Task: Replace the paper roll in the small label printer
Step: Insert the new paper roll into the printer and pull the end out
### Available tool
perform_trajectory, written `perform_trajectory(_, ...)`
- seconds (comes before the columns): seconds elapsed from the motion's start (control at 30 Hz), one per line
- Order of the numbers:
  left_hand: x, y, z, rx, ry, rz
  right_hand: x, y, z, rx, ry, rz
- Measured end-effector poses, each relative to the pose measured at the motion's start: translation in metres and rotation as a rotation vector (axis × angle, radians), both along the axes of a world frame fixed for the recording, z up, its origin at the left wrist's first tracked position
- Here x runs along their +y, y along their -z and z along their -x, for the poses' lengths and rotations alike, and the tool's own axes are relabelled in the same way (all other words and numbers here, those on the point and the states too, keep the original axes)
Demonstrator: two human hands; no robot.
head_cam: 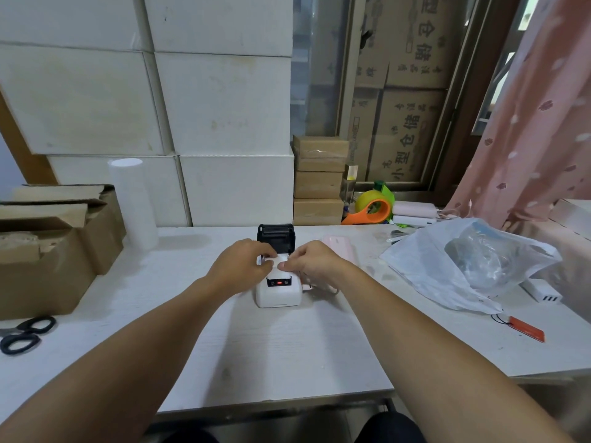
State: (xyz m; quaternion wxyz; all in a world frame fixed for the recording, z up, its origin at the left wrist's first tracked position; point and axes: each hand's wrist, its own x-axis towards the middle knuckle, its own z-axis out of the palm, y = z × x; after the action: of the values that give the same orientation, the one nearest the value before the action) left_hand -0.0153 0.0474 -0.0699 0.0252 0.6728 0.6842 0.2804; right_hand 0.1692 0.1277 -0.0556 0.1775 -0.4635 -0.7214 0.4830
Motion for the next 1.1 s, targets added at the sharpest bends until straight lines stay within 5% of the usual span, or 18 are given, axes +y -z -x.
perform_trajectory(0.43,0.004,0.012,-0.003,-0.048,0.037,-0.009,0.002,0.002,0.0,-0.05,-0.075,-0.261)
perform_trajectory(0.63,0.002,0.009,-0.004,-0.033,0.036,-0.041,0.006,-0.004,0.001,0.073,0.203,-0.484)
perform_trajectory(1.1,-0.007,0.01,-0.019,0.345,0.122,-0.292,0.003,-0.007,0.013,-0.071,-0.002,-0.554)
